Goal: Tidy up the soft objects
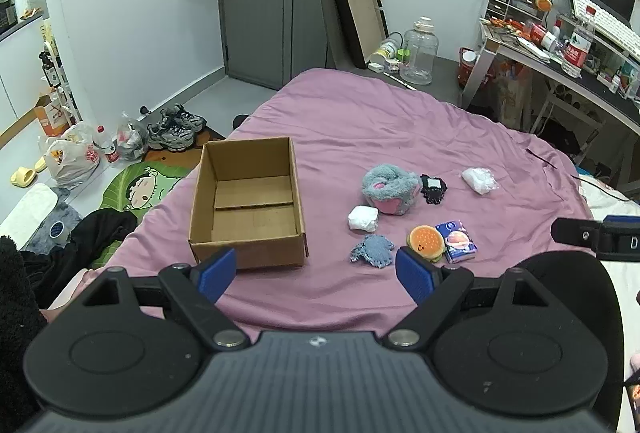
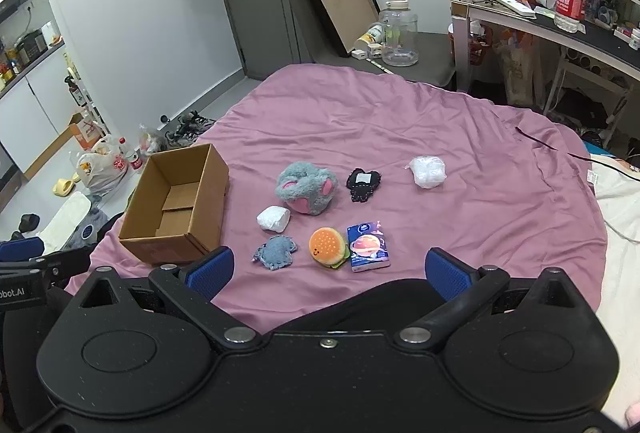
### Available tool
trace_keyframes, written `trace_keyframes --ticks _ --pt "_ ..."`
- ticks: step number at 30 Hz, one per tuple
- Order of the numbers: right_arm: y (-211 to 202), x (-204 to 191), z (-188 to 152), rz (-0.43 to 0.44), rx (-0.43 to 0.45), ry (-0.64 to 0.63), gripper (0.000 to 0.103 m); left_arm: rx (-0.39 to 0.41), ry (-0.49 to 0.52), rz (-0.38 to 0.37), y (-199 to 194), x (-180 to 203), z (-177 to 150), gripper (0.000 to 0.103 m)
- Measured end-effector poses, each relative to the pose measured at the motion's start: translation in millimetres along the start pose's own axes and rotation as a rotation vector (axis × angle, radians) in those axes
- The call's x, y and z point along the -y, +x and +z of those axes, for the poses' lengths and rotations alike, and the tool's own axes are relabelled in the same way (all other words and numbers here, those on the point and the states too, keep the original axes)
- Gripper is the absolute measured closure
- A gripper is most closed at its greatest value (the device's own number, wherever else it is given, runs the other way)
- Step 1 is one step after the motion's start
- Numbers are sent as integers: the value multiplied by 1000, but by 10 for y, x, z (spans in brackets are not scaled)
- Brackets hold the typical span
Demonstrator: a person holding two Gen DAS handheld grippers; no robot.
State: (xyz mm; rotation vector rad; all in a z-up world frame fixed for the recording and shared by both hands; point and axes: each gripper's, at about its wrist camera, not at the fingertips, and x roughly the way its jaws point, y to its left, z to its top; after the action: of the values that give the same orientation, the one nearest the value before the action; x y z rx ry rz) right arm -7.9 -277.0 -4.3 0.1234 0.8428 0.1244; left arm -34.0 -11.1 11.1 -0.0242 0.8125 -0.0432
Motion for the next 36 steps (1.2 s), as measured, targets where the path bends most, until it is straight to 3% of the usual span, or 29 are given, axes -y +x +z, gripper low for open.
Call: trace_keyframes --ticks 17,32,36 --pt "241 173 17 57 3 53 0 -7 -37 7 353 83 -6 17" --pt "909 392 139 135 -98 168 0 -64 -84 -36 1000 171 81 18" --pt "1094 445 168 96 -133 176 0 -92 -84 -44 1190 232 78 20"
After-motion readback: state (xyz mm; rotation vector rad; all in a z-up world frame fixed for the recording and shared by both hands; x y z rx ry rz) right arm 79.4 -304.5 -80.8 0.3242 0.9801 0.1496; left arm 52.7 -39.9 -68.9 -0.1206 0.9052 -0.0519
